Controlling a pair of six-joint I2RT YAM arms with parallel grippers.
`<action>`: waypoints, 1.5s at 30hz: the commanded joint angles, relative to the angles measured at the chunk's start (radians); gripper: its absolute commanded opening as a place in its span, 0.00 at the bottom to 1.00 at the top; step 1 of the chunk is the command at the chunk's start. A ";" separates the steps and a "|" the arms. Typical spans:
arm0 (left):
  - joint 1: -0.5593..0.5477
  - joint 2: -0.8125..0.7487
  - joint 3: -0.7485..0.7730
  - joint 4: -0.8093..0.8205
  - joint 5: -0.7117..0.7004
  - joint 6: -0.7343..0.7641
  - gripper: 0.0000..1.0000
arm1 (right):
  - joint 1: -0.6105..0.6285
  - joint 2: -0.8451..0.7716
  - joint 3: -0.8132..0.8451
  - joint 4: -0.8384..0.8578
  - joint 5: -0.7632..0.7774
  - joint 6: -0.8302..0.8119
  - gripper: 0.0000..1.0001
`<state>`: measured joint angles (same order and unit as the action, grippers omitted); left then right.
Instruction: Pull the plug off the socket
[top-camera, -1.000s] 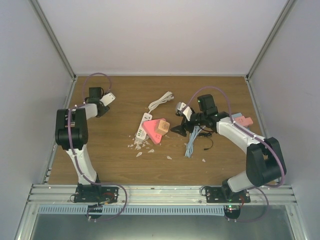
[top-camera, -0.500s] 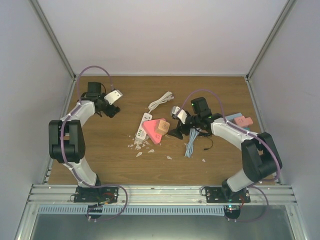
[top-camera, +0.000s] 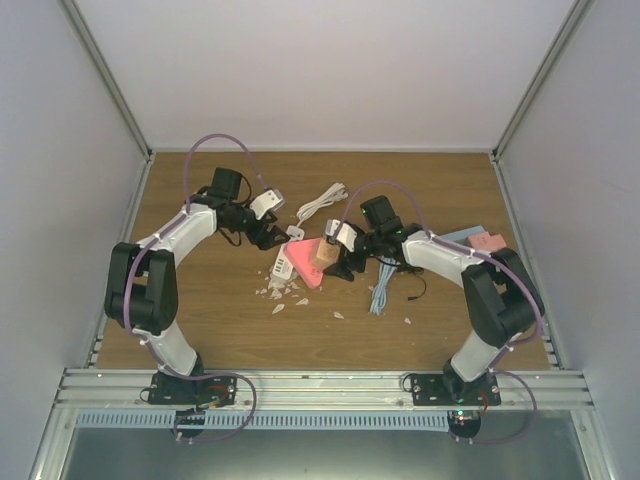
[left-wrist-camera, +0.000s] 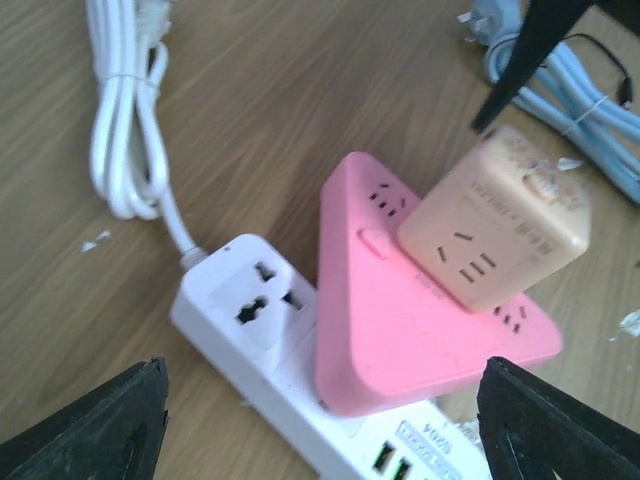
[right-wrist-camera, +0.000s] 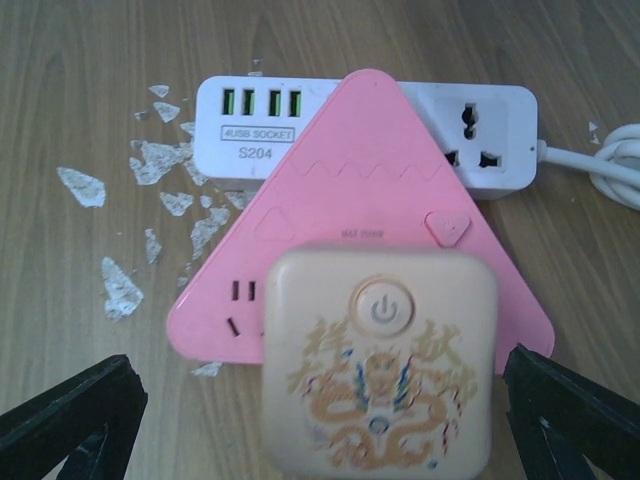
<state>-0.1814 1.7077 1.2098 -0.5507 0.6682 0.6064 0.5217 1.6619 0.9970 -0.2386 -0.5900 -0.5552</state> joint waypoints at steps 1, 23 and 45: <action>-0.037 0.032 0.013 0.029 0.069 -0.086 0.87 | 0.023 0.050 0.057 -0.003 0.017 -0.029 0.98; -0.159 0.206 0.021 0.070 -0.144 -0.181 0.99 | 0.056 0.126 0.111 -0.016 0.073 -0.037 0.55; -0.166 0.227 -0.077 0.131 -0.460 -0.144 0.88 | 0.049 0.015 0.068 -0.013 0.023 -0.020 0.31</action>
<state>-0.3603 1.8648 1.1934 -0.4076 0.4545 0.4473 0.5674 1.7542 1.0737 -0.2302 -0.5087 -0.5629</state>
